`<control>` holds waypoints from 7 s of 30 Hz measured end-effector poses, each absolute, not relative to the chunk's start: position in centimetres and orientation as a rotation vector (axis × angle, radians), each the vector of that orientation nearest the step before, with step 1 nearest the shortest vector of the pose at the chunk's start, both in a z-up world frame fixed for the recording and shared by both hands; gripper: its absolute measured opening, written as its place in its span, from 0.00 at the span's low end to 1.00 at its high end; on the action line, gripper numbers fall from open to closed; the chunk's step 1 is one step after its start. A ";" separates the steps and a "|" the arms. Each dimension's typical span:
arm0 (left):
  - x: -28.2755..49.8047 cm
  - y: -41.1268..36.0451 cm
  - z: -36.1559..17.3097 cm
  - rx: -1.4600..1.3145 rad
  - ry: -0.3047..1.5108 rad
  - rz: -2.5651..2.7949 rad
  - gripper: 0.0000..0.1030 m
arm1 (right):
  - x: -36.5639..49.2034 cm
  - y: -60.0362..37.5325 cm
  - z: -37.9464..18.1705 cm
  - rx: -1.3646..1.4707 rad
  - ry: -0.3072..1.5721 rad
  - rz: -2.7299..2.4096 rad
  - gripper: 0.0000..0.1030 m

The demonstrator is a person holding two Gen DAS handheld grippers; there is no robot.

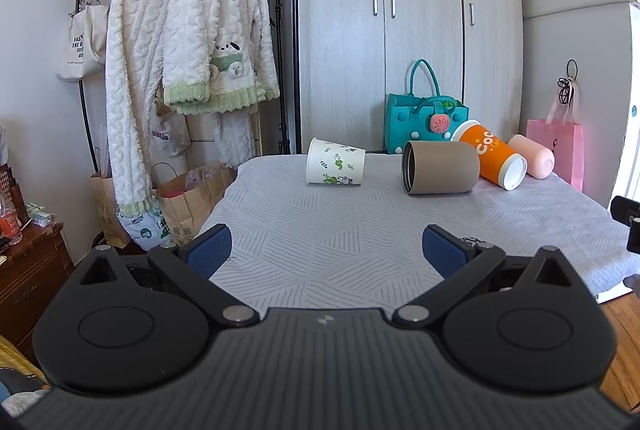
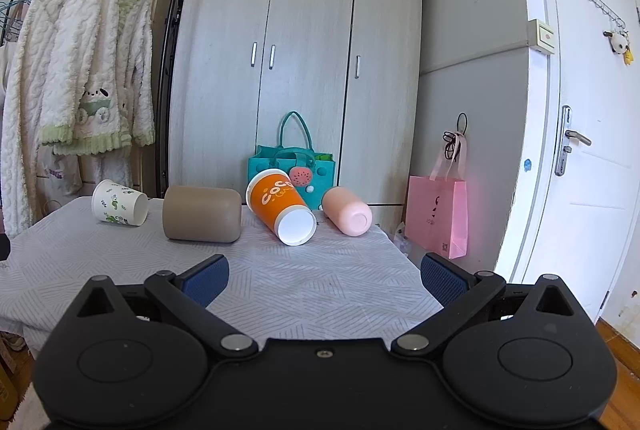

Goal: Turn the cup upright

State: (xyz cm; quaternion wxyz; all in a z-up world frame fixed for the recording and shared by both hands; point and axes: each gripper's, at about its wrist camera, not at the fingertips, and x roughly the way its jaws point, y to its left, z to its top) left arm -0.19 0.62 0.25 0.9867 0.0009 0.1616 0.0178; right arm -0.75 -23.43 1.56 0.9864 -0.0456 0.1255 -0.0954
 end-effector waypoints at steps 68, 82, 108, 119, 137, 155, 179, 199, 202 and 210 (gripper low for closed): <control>3.7 3.6 3.7 0.026 0.380 0.079 1.00 | 3.6 -25.2 5.8 0.009 0.433 0.472 1.00; 12.6 2.2 6.4 -0.011 0.481 -0.097 1.00 | 9.5 -21.7 9.7 -0.418 0.453 0.667 1.00; 24.7 -1.5 1.1 -0.277 0.763 -0.297 1.00 | 27.8 -17.9 6.5 -1.021 0.722 0.931 0.99; 25.9 -1.3 0.2 -0.314 0.806 -0.290 1.00 | 32.8 -18.5 4.6 -0.842 0.800 1.016 0.90; 23.2 -1.1 0.2 -0.355 0.780 -0.355 1.00 | 30.9 -18.8 5.5 -0.564 0.894 0.853 0.83; 18.8 -1.2 0.2 -0.366 0.779 -0.444 1.00 | 23.8 -21.5 4.6 -0.230 0.893 0.625 0.80; 20.7 -5.0 -2.3 -0.597 0.972 -0.558 0.98 | 22.8 -22.7 4.8 -0.253 0.999 0.828 0.90; 20.9 -5.6 -3.3 -0.575 0.948 -0.541 0.84 | 24.5 -21.8 2.4 -0.305 1.058 0.843 0.83; 20.8 -5.7 -3.3 -0.563 0.928 -0.554 0.84 | 24.1 -22.1 2.4 -0.290 1.042 0.830 0.83; 19.9 -6.1 -2.1 -0.416 0.809 -0.585 0.78 | 22.4 -22.3 2.6 -0.309 0.911 0.769 0.83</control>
